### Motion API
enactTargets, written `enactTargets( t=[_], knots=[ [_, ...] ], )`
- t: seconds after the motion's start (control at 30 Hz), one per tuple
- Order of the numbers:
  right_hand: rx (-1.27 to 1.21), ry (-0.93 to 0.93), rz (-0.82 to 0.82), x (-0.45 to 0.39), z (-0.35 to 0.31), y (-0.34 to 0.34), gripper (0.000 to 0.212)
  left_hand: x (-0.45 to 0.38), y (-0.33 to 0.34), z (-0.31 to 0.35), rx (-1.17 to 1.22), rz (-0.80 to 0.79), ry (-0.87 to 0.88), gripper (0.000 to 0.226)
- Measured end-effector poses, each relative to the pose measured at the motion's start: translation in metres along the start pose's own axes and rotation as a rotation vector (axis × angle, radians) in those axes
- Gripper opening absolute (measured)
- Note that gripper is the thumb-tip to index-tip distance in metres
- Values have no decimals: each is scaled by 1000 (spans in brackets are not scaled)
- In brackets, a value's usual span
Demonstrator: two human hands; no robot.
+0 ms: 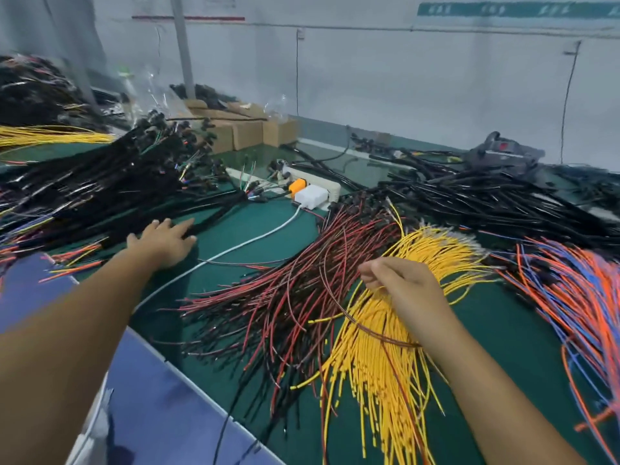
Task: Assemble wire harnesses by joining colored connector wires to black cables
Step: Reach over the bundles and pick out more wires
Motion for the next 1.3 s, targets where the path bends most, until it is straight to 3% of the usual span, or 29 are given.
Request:
enactTargets(
  t=[0.1, 0.2, 0.33, 0.4, 0.47, 0.57, 0.8, 1.03, 1.1, 1.23, 1.3],
  knots=[
    [-11, 35, 94, 3, 16, -25, 25, 8, -23, 35, 86, 185, 62, 58],
    [-10, 79, 178, 9, 38, -47, 26, 31, -44, 105, 271, 335, 306, 41],
    [-32, 113, 222, 20, 65, -61, 27, 69, -31, 204, 508, 93, 419, 37],
    [-113, 113, 286, 22, 69, -66, 29, 86, -6, 244, 458, 11, 451, 42],
    [-118, 106, 301, 21, 69, -66, 28, 101, 15, 264, 254, 101, 461, 46],
    [-57, 103, 232, 20, 68, -60, 24, 105, 17, 265, 144, 341, 440, 40],
    [-79, 113, 196, 24, 64, -60, 21, 87, 15, 242, 537, 230, 294, 23],
    [-58, 102, 186, 25, 61, -61, 23, 93, 6, 225, 840, 373, 181, 18],
    [-51, 101, 185, 26, 61, -61, 23, 96, 6, 227, 812, 341, 207, 19],
    [-43, 103, 179, 29, 58, -61, 23, 96, 13, 241, 452, 150, 303, 42],
    [-30, 107, 170, 29, 58, -60, 22, 95, 14, 242, 403, 107, 284, 41]
  ],
)
Point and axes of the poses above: each hand's wrist, its own x-axis away from the middle knuckle, its own y-axis out of the palm, z = x × y, the point moved 5 cm from there along -x, towards the middle knuckle, and after that the axes turned 3 degrees about x, right-handed, at the moved point
